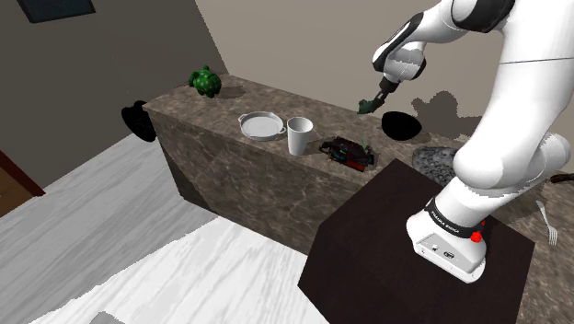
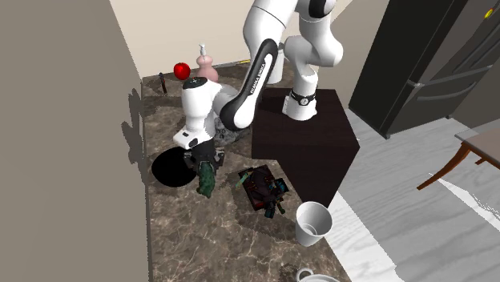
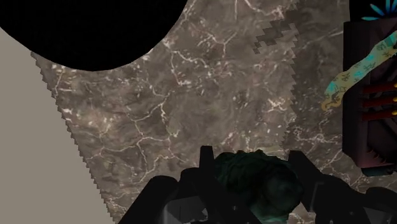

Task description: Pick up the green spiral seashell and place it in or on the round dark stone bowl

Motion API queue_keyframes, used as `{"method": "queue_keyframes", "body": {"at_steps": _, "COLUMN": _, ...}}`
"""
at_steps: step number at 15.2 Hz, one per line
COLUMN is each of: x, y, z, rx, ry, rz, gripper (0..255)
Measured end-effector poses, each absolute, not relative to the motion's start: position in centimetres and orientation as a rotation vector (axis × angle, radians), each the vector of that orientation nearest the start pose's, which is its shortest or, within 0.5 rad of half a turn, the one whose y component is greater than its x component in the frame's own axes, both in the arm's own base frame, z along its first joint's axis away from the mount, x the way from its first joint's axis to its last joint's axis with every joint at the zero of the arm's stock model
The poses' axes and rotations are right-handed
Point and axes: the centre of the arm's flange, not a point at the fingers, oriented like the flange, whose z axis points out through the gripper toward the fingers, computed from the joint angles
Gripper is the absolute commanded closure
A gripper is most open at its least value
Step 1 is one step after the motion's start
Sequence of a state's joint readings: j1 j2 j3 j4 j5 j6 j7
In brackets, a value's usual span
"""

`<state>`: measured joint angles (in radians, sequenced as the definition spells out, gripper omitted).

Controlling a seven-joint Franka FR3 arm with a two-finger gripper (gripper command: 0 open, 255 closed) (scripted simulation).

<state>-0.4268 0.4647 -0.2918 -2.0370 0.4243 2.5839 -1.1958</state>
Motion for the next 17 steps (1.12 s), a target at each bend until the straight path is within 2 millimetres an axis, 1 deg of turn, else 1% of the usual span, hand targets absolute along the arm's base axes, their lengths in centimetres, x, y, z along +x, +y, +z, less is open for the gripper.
{"method": "queue_keyframes", "body": {"at_steps": 6, "x": 41.1, "y": -46.5, "z": 22.7, "rx": -3.150, "ry": -0.261, "rz": -0.258, "gripper": 255}}
{"method": "queue_keyframes", "body": {"at_steps": 14, "x": 34.9, "y": -55.5, "z": 22.5, "rx": -3.150, "ry": -0.261, "rz": -0.259, "gripper": 255}}
{"method": "queue_keyframes", "body": {"at_steps": 16, "x": 33.6, "y": -57.1, "z": 22.6, "rx": -3.150, "ry": -0.261, "rz": -0.258, "gripper": 255}}
{"method": "queue_keyframes", "body": {"at_steps": 17, "x": 33.4, "y": -57.4, "z": 22.2, "rx": -3.150, "ry": -0.261, "rz": -0.258, "gripper": 255}}
